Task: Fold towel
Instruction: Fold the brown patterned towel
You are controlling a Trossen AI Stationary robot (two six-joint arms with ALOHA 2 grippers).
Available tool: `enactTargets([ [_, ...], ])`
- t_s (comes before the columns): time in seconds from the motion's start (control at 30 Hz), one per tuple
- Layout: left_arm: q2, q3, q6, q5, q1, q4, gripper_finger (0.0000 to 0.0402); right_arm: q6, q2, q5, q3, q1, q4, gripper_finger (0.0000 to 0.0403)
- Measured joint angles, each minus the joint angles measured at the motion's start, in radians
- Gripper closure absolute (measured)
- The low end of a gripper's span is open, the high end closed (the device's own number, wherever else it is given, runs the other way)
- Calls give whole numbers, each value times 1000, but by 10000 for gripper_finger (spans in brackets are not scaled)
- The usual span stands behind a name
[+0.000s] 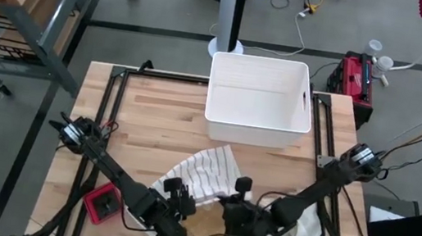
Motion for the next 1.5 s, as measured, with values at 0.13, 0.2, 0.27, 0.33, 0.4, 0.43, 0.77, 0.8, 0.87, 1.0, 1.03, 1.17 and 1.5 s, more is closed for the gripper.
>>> enactTargets([
  [0.13,-1,7,0,19,-9,-8,401,52,-6,12,71,2,-139,402],
  [0.2,-1,12,-7,42,-11,-11,401,56,-6,13,96,2,-179,402],
  [0.27,-1,20,-24,71,-14,-12,401,57,-7,16,108,4,-203,402],
  [0.33,-1,24,-51,103,-15,-11,401,61,-7,16,113,3,-216,403],
  [0.4,-1,23,-79,137,-20,-16,401,81,-7,15,116,3,-237,403],
  [0.43,-1,23,-97,148,-24,-21,401,99,-8,14,117,3,-251,403],
  [0.77,0,23,-255,158,-88,-31,401,173,-11,7,120,26,-306,403],
  [0.8,0,23,-269,158,-91,-30,401,177,-13,2,120,29,-306,403],
  [0.87,0,22,-293,162,-99,-27,401,190,-19,-26,120,30,-306,403],
  [1.0,-3,21,-286,201,-118,54,401,209,-26,-110,120,36,-304,403],
  [1.03,-7,20,-274,213,-123,77,401,214,-27,-146,121,36,-302,403],
  [1.17,-15,19,-223,236,-139,131,401,230,-29,-290,122,35,-293,403],
  [1.5,-16,18,-241,284,-147,284,401,235,-29,-489,121,52,-263,403],
])
